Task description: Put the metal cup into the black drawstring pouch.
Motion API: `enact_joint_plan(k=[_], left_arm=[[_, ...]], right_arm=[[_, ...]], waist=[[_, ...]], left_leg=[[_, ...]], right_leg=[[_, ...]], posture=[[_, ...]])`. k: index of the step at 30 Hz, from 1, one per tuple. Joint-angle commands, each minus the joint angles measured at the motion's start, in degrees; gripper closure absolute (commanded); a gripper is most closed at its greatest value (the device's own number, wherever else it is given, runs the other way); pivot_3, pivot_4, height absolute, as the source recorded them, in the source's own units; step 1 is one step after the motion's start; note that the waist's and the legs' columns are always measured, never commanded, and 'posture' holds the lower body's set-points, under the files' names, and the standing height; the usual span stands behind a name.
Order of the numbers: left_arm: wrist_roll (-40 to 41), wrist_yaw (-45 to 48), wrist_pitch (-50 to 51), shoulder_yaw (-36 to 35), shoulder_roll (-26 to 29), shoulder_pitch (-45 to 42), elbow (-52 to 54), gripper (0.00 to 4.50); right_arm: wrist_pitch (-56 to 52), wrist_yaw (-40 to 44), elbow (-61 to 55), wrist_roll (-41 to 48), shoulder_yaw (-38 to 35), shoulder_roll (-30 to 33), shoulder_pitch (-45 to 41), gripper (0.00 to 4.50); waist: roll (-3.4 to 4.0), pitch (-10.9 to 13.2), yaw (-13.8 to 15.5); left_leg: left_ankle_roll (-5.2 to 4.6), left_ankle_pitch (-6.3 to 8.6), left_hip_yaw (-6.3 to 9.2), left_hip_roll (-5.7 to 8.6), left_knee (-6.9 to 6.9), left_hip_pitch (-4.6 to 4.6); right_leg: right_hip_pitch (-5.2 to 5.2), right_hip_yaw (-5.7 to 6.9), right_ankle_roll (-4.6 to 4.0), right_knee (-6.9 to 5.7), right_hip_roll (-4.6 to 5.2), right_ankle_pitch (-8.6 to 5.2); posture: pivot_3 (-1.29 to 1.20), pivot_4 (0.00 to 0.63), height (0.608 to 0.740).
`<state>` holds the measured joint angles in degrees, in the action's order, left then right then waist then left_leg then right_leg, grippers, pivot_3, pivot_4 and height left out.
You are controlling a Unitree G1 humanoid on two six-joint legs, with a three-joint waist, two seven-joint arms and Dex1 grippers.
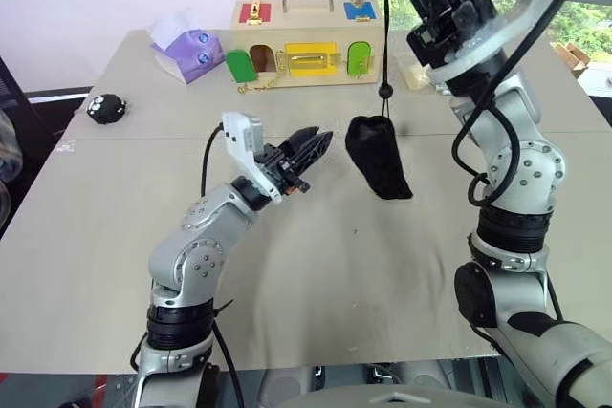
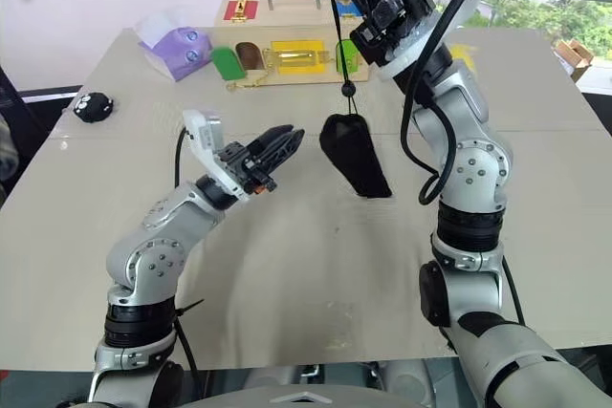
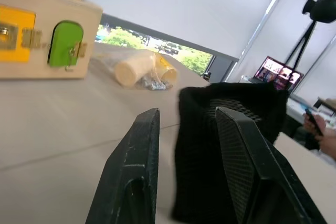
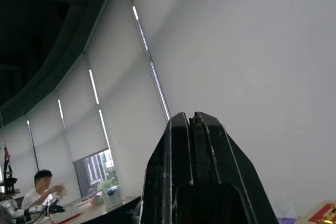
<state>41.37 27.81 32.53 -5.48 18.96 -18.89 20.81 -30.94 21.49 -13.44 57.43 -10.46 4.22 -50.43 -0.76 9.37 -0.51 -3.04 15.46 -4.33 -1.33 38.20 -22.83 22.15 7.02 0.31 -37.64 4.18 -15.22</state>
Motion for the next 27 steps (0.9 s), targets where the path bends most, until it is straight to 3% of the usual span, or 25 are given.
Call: enact_joint_plan(k=[1,10,27], left_arm=[[-3.55,4.55,-6.3,0.64,1.6,-3.26,0.66,2.8],[-1.51,8.71,-7.21,2.62,-0.53,-12.45,-0.13,2.8],[-7.13,6.91,-9.0,4.76,-3.11,-12.28,-4.51,2.8]], right_arm=[[0.68,0.08,-1.56,0.75,0.25,0.12,-1.32,4.5],[0.43,0.58,-1.78,-1.54,3.12,0.18,0.41,4.5],[0.73,2.05,-0.91,-1.68,4.03,-0.97,-0.59,4.5]], waist=[[0.0,0.01,0.02],[0.0,0.06,-0.02],[-0.01,0.08,0.08]], left_leg=[[0.0,0.0,0.0,0.0,0.0,0.0],[-0.01,0.01,-0.04,0.0,0.0,-0.04],[-0.02,0.0,-0.04,0.0,-0.03,-0.05]], right_leg=[[0.0,0.0,0.0,0.0,0.0,0.0],[0.01,-0.01,0.01,0.05,0.02,0.0],[0.02,0.0,0.01,0.08,0.01,0.0]], posture=[[0.0,0.15,0.74],[0.0,0.15,0.74],[0.0,0.15,0.74]])
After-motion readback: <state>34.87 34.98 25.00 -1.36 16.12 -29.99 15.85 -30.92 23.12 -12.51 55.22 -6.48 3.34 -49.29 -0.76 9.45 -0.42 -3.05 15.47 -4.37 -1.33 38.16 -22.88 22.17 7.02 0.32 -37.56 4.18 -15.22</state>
